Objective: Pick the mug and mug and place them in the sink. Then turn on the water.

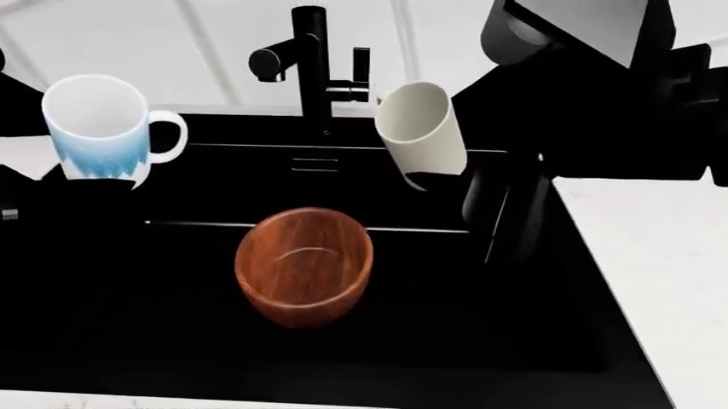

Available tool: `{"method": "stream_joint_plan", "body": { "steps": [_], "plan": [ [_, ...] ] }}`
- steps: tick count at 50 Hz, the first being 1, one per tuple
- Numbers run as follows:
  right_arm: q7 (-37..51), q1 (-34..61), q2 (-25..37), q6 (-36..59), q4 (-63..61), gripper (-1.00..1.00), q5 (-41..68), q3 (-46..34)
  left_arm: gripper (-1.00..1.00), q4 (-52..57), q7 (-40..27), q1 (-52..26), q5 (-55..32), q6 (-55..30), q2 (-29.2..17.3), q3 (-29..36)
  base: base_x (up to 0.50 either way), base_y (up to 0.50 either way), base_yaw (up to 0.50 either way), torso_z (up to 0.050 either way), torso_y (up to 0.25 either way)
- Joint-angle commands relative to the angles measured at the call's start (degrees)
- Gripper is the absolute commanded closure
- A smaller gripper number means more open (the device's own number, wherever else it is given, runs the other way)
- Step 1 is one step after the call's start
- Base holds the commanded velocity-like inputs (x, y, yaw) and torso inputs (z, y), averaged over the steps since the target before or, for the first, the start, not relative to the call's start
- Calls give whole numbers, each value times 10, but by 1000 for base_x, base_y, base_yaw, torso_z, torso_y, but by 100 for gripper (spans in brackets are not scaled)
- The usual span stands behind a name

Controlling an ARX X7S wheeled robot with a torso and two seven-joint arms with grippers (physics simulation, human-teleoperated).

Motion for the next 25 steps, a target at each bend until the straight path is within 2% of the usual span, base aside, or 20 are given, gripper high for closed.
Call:
{"method": "stream_joint_plan", "body": {
  "steps": [1,12,25],
  "plan": [
    [-9,7,8,6,-11,100,-8,0,100,-1,1,-3,6,4,-1,2,-499,-23,0,0,0],
    [-1,5,19,2,-9,100,3,7,100,0,-1,1,-1,6,9,4,-499,-23,0,1,1],
    [14,1,41,-2,-13,100,9,16,100,-4,-3,-3,0,4,25,9,-28,-1,0,0,1]
  ]
}}
